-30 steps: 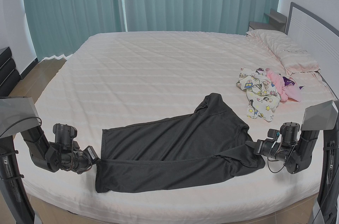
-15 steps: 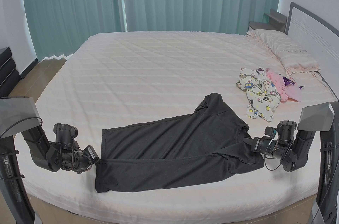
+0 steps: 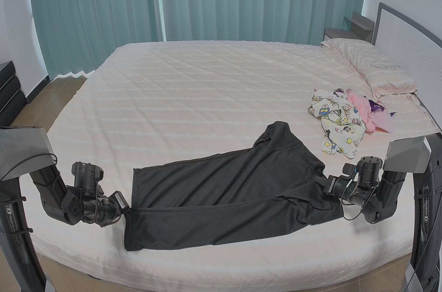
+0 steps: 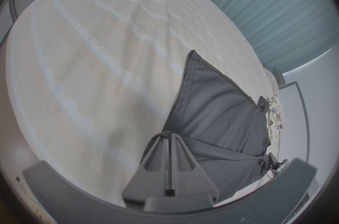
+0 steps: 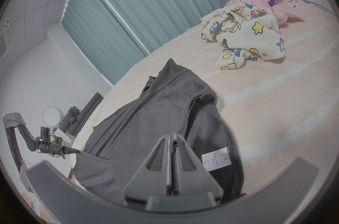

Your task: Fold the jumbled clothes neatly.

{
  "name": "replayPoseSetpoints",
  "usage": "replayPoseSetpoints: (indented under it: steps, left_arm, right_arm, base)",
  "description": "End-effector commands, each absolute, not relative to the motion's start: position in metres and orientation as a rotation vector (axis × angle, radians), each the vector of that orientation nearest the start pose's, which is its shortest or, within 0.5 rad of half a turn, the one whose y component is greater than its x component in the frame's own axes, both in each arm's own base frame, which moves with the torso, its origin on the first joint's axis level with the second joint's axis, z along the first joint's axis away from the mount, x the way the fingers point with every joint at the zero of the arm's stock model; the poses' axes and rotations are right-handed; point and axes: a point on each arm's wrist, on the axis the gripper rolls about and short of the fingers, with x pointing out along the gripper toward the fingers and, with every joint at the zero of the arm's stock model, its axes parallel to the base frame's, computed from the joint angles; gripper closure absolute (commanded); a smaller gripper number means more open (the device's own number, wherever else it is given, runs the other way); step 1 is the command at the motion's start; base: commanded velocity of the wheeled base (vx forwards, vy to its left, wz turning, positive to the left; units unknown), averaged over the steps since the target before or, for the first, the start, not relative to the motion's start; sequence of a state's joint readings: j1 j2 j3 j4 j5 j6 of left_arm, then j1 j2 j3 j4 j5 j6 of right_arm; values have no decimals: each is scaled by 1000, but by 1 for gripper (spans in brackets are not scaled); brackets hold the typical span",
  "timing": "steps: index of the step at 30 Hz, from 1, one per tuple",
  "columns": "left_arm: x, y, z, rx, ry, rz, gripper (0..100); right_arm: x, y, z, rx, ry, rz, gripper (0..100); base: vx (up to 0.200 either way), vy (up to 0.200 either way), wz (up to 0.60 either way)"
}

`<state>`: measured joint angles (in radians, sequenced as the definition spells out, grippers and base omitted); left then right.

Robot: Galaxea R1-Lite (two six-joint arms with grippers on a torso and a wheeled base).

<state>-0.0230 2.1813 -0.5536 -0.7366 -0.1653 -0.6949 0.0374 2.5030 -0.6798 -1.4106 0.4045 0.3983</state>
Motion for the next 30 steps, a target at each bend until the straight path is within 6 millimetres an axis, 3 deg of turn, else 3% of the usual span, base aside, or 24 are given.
replayPoseSetpoints:
  steps: [1, 21, 22, 23, 24, 30]
  left_arm:
    - [302, -13, -16, -697, 922, 152, 100]
    - [303, -21, -23, -653, 927, 189, 100]
    - [304, -22, -23, -649, 925, 191, 100]
    - [304, -22, -24, -646, 925, 198, 100]
    - [304, -22, -25, -641, 924, 204, 0]
    - [305, -22, -24, -641, 920, 207, 0]
  right_arm:
    - [365, 23, -53, 463, 489, 348, 100]
    - [375, 24, -58, 505, 473, 297, 100]
    - [375, 24, -59, 504, 473, 297, 0]
    - [375, 25, -59, 505, 473, 299, 0]
    - [375, 25, -58, 506, 470, 299, 0]
    - [376, 20, -54, 544, 455, 279, 0]
  base:
    - [0, 0, 0]
    - [0, 0, 0]
    - [0, 0, 0]
    - [0, 0, 0]
    - [0, 0, 0]
    - [0, 0, 0]
